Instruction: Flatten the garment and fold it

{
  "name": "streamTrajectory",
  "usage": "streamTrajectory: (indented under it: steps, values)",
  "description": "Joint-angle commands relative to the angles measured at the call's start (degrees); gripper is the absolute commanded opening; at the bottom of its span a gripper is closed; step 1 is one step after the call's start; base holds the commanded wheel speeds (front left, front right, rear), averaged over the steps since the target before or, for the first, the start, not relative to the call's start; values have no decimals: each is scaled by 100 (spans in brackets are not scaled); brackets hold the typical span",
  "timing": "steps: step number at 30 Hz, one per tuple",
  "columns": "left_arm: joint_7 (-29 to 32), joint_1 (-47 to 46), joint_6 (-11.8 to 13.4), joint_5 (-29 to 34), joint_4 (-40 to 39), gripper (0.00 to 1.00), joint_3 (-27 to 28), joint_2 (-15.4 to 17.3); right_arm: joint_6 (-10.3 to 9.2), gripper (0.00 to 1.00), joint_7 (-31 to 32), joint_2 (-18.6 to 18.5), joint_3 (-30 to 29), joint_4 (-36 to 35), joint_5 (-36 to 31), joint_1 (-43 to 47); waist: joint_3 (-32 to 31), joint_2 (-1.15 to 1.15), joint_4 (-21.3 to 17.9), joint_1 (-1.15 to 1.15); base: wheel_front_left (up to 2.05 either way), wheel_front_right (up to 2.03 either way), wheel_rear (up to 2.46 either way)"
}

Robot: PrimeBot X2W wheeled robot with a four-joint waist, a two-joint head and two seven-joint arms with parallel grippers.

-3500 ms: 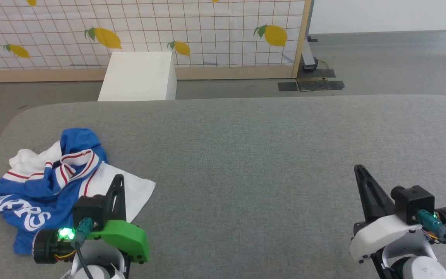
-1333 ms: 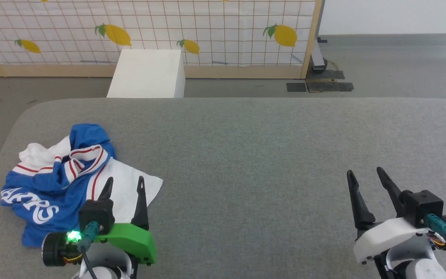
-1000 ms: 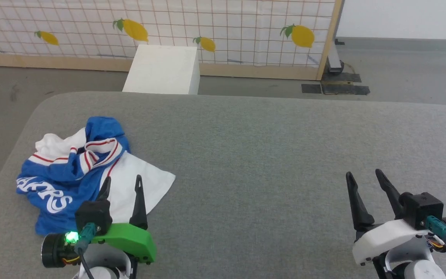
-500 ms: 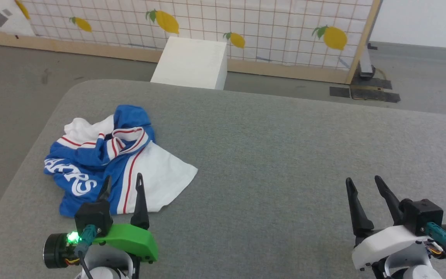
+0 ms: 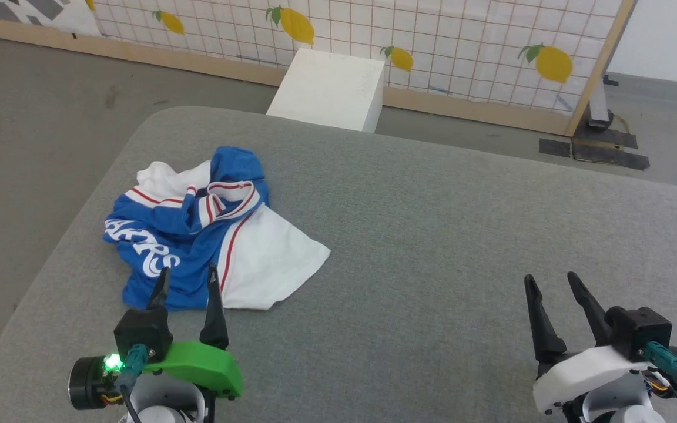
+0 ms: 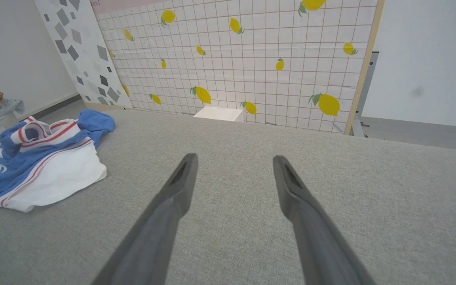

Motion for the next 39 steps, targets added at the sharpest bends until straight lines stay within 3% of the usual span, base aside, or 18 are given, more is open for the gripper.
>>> streamTrajectory:
  steps: [1, 39]
  values:
    - [-66, 82, 51, -70, 21, 100, -17, -12, 10, 100, -62, 0, 0, 43, 66, 52, 3, 0, 74, 0, 0, 0, 0]
    - [-514, 130, 370, -327, 193, 100, -236, -20, 17, 100, -248, 0, -37, 199, 316, 112, 29, 0, 872, 0, 0, 0, 0]
